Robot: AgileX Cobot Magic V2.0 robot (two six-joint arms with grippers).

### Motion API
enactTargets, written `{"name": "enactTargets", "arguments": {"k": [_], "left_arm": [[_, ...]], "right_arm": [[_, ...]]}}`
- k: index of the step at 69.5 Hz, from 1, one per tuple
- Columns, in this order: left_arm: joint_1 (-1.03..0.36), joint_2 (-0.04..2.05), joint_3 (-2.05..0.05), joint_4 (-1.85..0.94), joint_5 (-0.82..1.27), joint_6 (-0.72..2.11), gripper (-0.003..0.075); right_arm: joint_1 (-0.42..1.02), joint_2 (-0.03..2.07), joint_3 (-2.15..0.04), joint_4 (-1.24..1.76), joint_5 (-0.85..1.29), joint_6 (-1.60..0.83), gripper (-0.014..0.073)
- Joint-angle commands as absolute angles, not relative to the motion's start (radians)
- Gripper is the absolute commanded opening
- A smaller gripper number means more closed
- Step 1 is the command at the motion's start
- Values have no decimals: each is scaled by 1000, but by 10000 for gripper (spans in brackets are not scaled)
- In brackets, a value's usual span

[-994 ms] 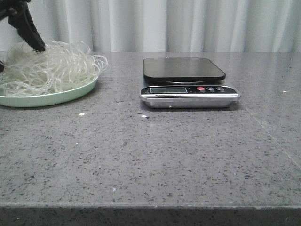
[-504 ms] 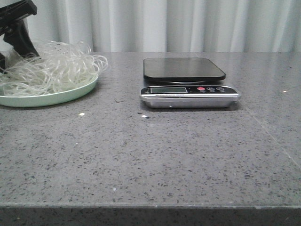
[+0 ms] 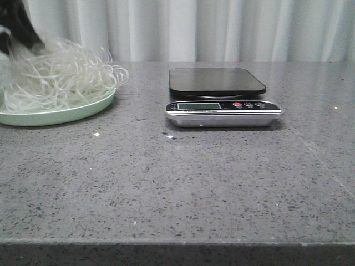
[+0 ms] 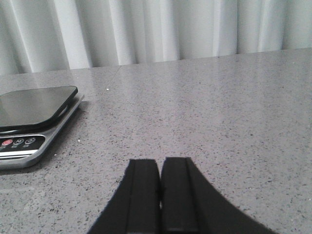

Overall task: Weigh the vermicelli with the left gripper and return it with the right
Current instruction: 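Lower the left gripper onto the vermicelli pile and grasp it, then lift the vermicelli with the left gripper and carry it over the scale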

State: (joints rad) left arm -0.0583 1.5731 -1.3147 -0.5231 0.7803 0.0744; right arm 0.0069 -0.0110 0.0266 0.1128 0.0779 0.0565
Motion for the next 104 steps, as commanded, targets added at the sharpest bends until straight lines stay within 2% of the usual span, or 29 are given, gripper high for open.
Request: {"name": "enactTargets", "arguments": {"k": [1,13,26,38,53,75,104], "left_arm": [[-65,1494,-1423,-560,763,82,134],[-115,1472,-1607,-568,791,95,134],[-273,1474,-1761,-568,714,108,134],[-416,1495,-1768,-568,581,108,134],[-544,1605,-1768,-568,555,108,134],[-570,1769,-1768,-522,557,108,134],[-570,1874,-1768,-524,589,108,135]], "right_arm": [[2,-27,20,118,-11,54,151],[2,-27,20,118,-11,54,151],[2,-27,20,118,-11,54,151],[2,-27,20,118,-11,54,151],[2,-27,20,118,-11,54,151],[2,-27,20,118,-11,54,151],[2,-27,20,118,-11,54,151]]}}
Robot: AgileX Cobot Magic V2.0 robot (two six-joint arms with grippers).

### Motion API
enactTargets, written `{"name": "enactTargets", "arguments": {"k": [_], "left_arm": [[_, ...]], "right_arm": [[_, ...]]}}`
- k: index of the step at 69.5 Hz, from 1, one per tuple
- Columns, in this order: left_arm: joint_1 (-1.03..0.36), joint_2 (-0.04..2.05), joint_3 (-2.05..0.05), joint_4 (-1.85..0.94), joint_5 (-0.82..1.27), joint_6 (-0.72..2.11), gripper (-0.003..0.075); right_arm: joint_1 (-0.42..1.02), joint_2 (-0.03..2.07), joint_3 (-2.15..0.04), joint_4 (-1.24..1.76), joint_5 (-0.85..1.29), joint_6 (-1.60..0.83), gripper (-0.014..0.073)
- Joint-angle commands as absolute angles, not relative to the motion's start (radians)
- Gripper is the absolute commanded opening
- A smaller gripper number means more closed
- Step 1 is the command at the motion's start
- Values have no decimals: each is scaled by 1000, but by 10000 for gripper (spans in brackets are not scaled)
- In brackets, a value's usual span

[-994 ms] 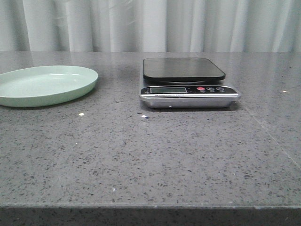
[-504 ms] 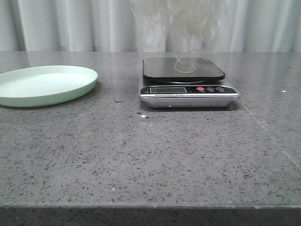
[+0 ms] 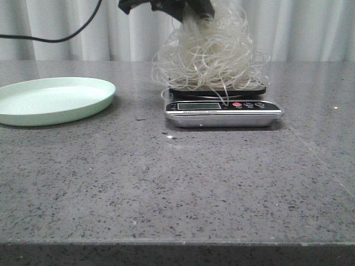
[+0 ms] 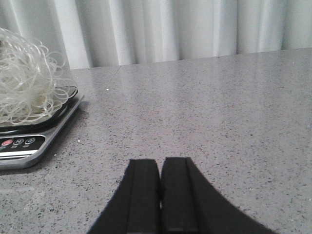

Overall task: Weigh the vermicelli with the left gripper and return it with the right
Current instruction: 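Lift the vermicelli with the left gripper and carry it over the scale, then lower the vermicelli onto the scale and open the left gripper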

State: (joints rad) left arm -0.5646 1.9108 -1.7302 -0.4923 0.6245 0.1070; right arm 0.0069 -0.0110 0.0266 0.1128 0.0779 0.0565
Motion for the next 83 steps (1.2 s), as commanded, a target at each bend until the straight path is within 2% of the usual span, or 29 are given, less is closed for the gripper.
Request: {"name": "enactTargets", "arguments": {"k": [1,20,24,30,36,42,48,67,83], "left_arm": [[-570,1874,-1768,-524,596,108,137],[-570,1874,-1768,-504,609,108,141],[-570,1874,-1768,-504,612,108,167],[-570,1872,-1774,-504,619,108,249],[-570,1872,-1782,-504,632,108,353],[-570,1872,-1801,-491,655,108,492],[-570,1872,-1820,-477,691,108,579],[-570,1857,-1870,-372,835,108,594],[-570,1792,-1872,-165,929,82,593]], "right_arm": [[2,-27,20,118,-11,54,151],[2,-27,20,118,-11,54,151],[2,-27,20,118,-11,54,151],[2,-27,20,118,-11,54,151],[2,-27,20,118,-11,54,151],[2,-27,20,118,-11,54,151],[2,-27,20,118,-11,54,151],[2,-27,20,118,-11,54,151],[2,-27,20,118,-11,54,151]]}}
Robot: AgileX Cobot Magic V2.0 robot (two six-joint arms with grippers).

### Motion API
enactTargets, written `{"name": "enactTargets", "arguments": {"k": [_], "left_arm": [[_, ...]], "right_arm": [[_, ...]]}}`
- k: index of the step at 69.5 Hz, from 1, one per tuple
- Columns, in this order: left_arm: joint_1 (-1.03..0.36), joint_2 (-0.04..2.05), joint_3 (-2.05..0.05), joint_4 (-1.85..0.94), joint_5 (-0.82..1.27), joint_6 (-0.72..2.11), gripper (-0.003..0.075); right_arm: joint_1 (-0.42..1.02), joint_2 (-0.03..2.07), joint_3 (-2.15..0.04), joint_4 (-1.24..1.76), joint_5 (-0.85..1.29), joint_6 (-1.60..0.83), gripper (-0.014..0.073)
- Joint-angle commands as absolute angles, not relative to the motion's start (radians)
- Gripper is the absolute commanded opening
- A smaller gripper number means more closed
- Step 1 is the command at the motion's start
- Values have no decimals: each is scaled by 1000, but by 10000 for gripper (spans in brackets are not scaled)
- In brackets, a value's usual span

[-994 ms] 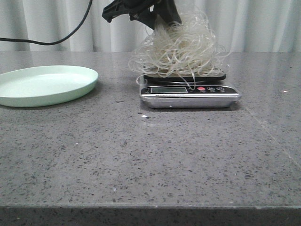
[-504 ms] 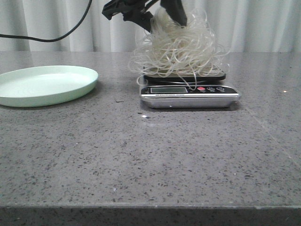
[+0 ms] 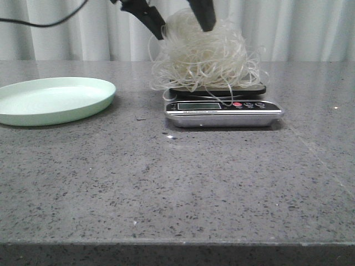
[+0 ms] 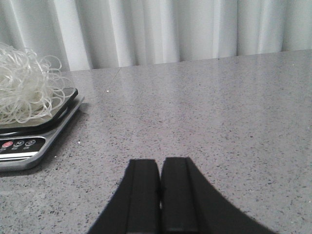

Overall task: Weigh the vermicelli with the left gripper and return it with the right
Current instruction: 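Lower the vermicelli onto the scale and open the left gripper, then withdraw the left gripper while the vermicelli rests on the scale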

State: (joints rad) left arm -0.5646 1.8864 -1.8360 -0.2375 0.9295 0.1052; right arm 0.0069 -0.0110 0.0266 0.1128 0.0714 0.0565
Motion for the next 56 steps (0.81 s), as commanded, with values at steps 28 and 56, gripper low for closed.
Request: {"name": "enactTargets", "arguments": {"k": [28,56], "left_arm": [[-568,1640,-1872,75,1062,14,567],[-527,1331,-1629,272,937,-138,230]], "right_arm": [[2,-27,20,118,-11,54,151],[2,-27,20,118,-11,54,151]]}}
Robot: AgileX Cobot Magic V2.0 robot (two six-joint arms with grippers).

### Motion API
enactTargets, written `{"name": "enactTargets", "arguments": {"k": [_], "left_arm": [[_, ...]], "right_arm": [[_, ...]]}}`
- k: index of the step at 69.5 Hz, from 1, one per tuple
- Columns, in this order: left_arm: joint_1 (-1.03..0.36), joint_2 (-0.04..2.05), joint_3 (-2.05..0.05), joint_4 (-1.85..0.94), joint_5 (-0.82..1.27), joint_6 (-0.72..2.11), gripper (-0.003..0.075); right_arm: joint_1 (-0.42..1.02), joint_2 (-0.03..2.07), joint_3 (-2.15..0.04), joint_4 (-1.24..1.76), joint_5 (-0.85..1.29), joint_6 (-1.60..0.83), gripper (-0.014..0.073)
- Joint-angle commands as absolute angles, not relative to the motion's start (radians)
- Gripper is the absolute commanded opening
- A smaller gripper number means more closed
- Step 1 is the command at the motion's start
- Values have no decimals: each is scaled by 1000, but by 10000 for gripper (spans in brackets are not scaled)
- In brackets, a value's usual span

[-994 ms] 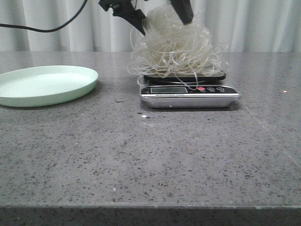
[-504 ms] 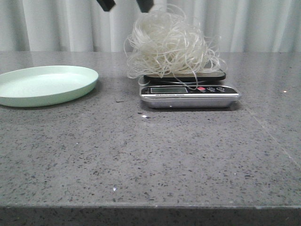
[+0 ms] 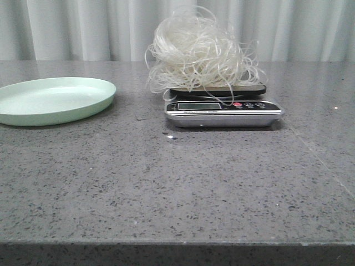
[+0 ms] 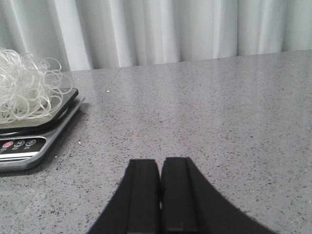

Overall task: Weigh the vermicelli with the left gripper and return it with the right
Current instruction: 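Withdraw the left gripper while the vermicelli rests on the scale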

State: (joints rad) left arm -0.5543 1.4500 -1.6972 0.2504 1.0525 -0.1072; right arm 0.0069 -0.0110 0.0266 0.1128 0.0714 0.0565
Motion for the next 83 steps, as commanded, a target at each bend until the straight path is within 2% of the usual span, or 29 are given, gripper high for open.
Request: {"name": "enactTargets", "arguments": {"k": [1,10,28,52,68,83], "left_arm": [[-516,1310,-1587,265,920,-138,214],[-436,1181,-1405,203,818,-138,130],[-286,891,-1047,172,617,-136,137],[-261,546,-689,176,417,-131,137],[-261,396,-541,172,295,-131,137],[-261,380,-526,172,293,-131,137]], "right_arm": [[2,-27,20,118,-11,54,151],[2,-27,20,118,-11,54,151],[2,-27,20,118,-11,54,151],[2,-27,20,118,-11,54,151],[2,-27,19,118,-47,54,151],[2,-26,-38,118,-146,54,151]]}}
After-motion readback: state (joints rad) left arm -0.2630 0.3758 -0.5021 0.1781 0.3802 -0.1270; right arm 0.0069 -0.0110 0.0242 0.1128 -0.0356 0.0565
